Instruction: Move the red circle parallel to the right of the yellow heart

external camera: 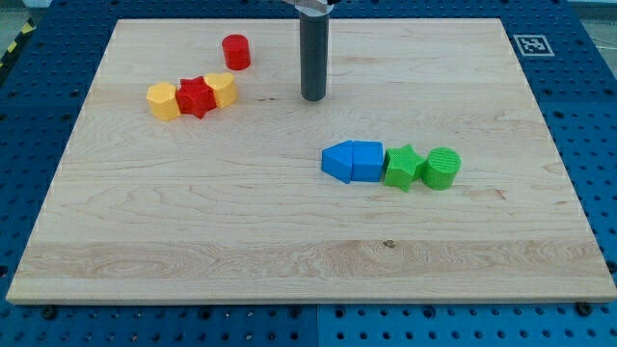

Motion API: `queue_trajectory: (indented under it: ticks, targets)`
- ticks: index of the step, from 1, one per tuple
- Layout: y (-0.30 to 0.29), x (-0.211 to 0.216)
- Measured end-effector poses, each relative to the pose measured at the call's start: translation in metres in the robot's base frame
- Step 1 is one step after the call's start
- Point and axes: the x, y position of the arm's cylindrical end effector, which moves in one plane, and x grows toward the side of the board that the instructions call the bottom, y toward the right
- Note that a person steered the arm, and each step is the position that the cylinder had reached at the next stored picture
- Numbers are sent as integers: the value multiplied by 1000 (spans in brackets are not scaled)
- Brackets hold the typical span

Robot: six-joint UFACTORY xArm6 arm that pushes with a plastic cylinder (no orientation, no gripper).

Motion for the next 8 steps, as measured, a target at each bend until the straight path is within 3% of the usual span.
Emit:
queue_trajectory:
  ticks: [3, 4, 5, 6, 8]
  targets:
    - [0, 0]
    - [-37, 21]
    - [-37, 19]
    - [22, -10]
    - [28, -17]
